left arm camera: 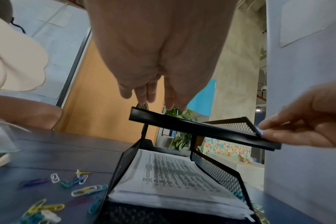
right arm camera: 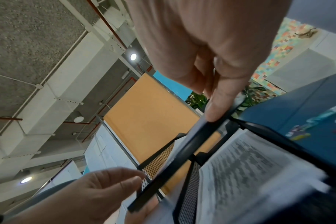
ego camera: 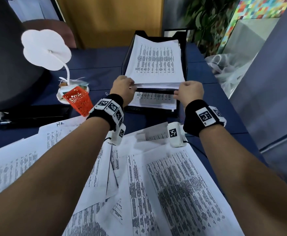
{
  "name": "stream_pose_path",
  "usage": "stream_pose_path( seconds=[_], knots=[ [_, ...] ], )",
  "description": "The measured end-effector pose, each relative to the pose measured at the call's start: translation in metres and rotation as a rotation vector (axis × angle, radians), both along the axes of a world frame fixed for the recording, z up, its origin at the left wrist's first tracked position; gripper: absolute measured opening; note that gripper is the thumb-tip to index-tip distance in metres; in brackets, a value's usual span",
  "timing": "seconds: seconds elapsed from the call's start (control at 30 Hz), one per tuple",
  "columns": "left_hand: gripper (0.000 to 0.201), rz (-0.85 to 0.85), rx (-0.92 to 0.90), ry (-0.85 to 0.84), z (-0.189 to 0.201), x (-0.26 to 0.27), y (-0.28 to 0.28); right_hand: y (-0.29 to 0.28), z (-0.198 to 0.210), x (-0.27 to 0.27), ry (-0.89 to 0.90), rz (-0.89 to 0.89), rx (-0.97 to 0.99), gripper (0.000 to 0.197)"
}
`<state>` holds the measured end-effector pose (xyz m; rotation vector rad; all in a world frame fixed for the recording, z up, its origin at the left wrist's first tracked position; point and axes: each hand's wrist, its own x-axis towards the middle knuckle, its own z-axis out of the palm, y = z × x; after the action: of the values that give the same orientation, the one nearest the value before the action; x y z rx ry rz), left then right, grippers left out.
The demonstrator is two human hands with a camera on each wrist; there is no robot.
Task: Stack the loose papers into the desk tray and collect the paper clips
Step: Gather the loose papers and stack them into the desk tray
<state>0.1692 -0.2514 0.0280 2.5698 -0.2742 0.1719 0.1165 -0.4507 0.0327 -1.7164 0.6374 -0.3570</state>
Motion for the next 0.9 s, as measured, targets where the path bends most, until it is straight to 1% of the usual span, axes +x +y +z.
stream_pose_path(
  seconds=[0.13, 0.2, 0.27, 0.33, 0.4, 0.43, 0.5, 0.53, 0.57, 0.63, 0.73, 0.8, 0.87, 0.9],
  knots=[
    [0.026, -0.046, -0.067, -0.069, -0.02, -0.03, 0.005, -0.013, -0.036, -0.033, 0.162, 0.058, -0.175, 0.024],
    [0.024, -0.055, -0.073, -0.045, -0.03, -0.05, 0.006, -0.017, -0.049, -0.057, 0.237, 0.09, -0.22, 0.022],
    [0.024, -0.071, -0.036, 0.041, -0.042, -0.069, 0.008, -0.022, -0.06, -0.085, 0.302, 0.115, -0.313, 0.024],
    [0.026, -0.106, 0.067, 0.163, -0.057, -0.086, 0.011, -0.026, -0.07, -0.11, 0.417, 0.164, -0.378, 0.024],
    [0.033, -0.128, 0.194, 0.321, -0.068, -0.102, 0.016, -0.029, -0.078, -0.128, 0.593, 0.285, -0.472, 0.021],
    [0.038, -0.126, 0.261, 0.405, -0.072, -0.11, 0.019, -0.03, -0.081, -0.135, 0.69, 0.369, -0.531, 0.02],
    [0.053, -0.117, 0.395, 0.542, -0.077, -0.125, 0.022, -0.028, -0.084, -0.148, 0.819, 0.523, -0.649, 0.023],
    [0.06, -0.117, 0.443, 0.589, -0.079, -0.132, 0.023, -0.026, -0.086, -0.153, 0.85, 0.576, -0.699, 0.025],
    [0.064, -0.123, 0.468, 0.622, -0.081, -0.137, 0.024, -0.024, -0.088, -0.159, 0.862, 0.609, -0.746, 0.03],
    [0.068, -0.14, 0.478, 0.642, -0.085, -0.143, 0.025, -0.017, -0.092, -0.166, 0.869, 0.611, -0.806, 0.047],
    [0.067, -0.158, 0.425, 0.662, -0.088, -0.153, 0.023, -0.006, -0.094, -0.175, 0.888, 0.633, -0.854, 0.056],
    [0.064, -0.185, 0.404, 0.692, -0.087, -0.159, 0.019, -0.001, -0.092, -0.176, 0.891, 0.634, -0.831, 0.058],
    [0.057, -0.215, 0.403, 0.697, -0.084, -0.165, 0.016, 0.002, -0.09, -0.177, 0.874, 0.618, -0.8, 0.059],
    [0.051, -0.229, 0.381, 0.691, -0.084, -0.167, 0.016, 0.002, -0.089, -0.177, 0.858, 0.596, -0.766, 0.064]
  ],
)
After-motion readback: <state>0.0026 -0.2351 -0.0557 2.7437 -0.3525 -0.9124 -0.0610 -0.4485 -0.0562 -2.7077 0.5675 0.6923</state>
